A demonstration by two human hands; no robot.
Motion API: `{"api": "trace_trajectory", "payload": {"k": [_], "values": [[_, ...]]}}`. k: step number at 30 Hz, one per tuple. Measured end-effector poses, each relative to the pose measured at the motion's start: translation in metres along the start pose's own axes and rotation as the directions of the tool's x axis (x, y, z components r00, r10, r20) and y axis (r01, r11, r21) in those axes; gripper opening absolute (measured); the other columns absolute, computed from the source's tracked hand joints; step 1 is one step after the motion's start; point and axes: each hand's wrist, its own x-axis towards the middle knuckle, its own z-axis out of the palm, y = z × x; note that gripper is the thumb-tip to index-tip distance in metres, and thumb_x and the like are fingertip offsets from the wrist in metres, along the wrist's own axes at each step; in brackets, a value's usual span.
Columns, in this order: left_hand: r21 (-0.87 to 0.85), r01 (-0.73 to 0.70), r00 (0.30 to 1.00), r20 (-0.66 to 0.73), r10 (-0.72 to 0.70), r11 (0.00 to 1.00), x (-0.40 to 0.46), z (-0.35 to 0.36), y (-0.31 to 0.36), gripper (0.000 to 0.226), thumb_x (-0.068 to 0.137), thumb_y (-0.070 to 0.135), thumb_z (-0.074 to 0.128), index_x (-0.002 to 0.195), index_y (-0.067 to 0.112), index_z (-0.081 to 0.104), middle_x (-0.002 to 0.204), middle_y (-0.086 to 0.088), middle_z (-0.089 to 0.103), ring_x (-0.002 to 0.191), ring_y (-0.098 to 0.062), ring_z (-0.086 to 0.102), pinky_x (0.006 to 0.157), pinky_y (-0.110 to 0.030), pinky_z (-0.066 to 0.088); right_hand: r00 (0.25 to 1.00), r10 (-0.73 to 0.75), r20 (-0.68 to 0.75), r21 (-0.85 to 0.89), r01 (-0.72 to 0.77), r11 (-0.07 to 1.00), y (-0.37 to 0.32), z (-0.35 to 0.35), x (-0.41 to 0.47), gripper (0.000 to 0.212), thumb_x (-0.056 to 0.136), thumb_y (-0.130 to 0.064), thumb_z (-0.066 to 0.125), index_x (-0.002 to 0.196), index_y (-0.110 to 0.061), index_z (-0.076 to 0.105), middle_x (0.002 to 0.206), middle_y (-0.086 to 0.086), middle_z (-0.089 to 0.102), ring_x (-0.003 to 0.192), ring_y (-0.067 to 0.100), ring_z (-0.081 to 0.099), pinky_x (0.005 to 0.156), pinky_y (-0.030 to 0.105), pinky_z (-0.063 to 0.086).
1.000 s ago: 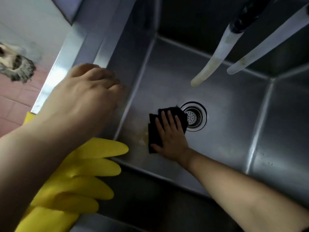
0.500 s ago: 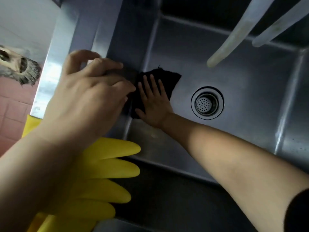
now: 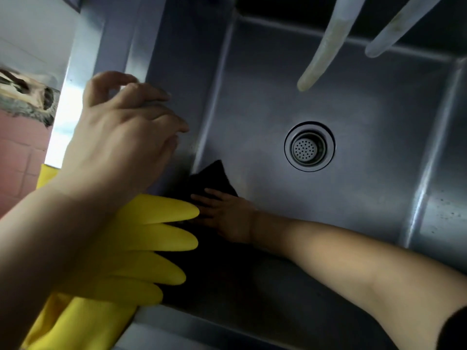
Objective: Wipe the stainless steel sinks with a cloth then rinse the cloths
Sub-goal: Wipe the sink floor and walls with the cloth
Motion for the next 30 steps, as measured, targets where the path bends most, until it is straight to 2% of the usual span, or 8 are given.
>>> {"api": "trace_trajectory", "payload": {"k": [5,8,10,17,20,23,26,30], "values": [[0.012,-0.011,1.000,0.008,0.011,1.000,0.003,-0.004,0.004,0.022,0.092,0.024,0.050,0.095,0.021,0.072,0.098,0.004,0.073,0.111,-0.021,0.058,0.104,-0.046,0.028,1.000,-0.015,-0.008,0.100,0.016,0.995,-0.005,-0.002,-0.036,0.051,0.094,-0.019,0.049,0.144,-0.018,0.039,0.154,0.003,0.028,0.146,0.025,0.013,0.118,0.041,-0.006],[0.025,-0.043,0.999,0.026,0.042,0.999,0.004,-0.006,0.007,0.025,0.092,0.021,0.047,0.095,0.018,0.071,0.098,0.002,0.073,0.110,-0.024,0.060,0.102,-0.048,0.029,0.998,0.001,-0.066,0.141,0.008,0.990,-0.005,-0.004,-0.075,0.051,0.087,-0.013,0.060,0.137,-0.014,0.050,0.149,0.007,0.039,0.142,0.028,0.027,0.117,0.048,0.012],[0.037,-0.052,0.997,0.051,0.050,0.998,0.006,-0.009,0.009,0.027,0.091,0.020,0.045,0.097,0.018,0.070,0.101,0.000,0.072,0.113,-0.024,0.057,0.101,-0.048,0.029,0.998,0.014,-0.062,0.134,-0.006,0.991,-0.004,-0.003,-0.110,0.058,0.083,-0.013,0.065,0.138,-0.015,0.049,0.149,0.007,0.038,0.142,0.028,0.027,0.115,0.052,0.019],[0.095,0.089,0.986,0.132,-0.102,0.991,0.021,-0.009,0.034,0.019,0.077,0.011,0.063,0.095,0.016,0.065,0.098,-0.002,0.069,0.119,-0.026,0.049,0.098,-0.047,0.025,0.997,0.053,0.060,0.039,-0.055,0.998,0.010,0.001,-0.197,0.066,0.076,-0.024,0.066,0.139,-0.028,0.046,0.151,0.002,0.035,0.141,0.023,0.030,0.112,0.053,0.026],[0.054,0.088,0.991,0.091,-0.093,0.995,0.025,-0.003,0.040,0.018,0.079,0.012,0.059,0.096,0.014,0.066,0.096,-0.005,0.069,0.122,-0.027,0.047,0.104,-0.045,0.025,0.997,0.052,0.059,0.015,-0.053,0.998,0.011,0.003,-0.180,0.064,0.076,-0.029,0.059,0.139,-0.026,0.047,0.152,0.003,0.034,0.141,0.024,0.029,0.115,0.051,0.022],[0.015,0.056,0.994,0.094,-0.057,0.998,0.027,0.004,0.041,0.020,0.079,0.012,0.057,0.097,0.012,0.067,0.097,-0.006,0.069,0.123,-0.028,0.047,0.105,-0.043,0.027,0.997,0.081,0.014,-0.062,-0.080,0.995,0.016,0.004,-0.139,0.064,0.084,-0.045,0.053,0.142,-0.023,0.042,0.154,0.006,0.029,0.144,0.029,0.020,0.118,0.050,0.009],[0.001,0.024,0.991,0.133,-0.024,1.000,0.024,0.010,0.039,0.022,0.079,0.011,0.055,0.097,0.011,0.067,0.099,-0.006,0.069,0.123,-0.029,0.049,0.101,-0.042,0.028,0.977,0.212,-0.008,-0.146,-0.211,0.967,0.028,-0.002,-0.090,0.076,0.082,-0.061,0.048,0.145,-0.021,0.035,0.155,0.010,0.026,0.143,0.035,0.019,0.115,0.055,0.007],[-0.004,0.022,0.980,0.196,-0.021,1.000,0.020,0.017,0.036,0.027,0.079,0.014,0.049,0.098,0.010,0.067,0.101,-0.006,0.069,0.124,-0.028,0.048,0.098,-0.041,0.027,0.915,0.386,-0.115,-0.099,-0.397,0.913,0.058,-0.021,-0.048,0.077,0.084,-0.059,0.049,0.148,-0.020,0.031,0.156,0.012,0.022,0.144,0.038,0.015,0.116,0.055,0.006]]}}
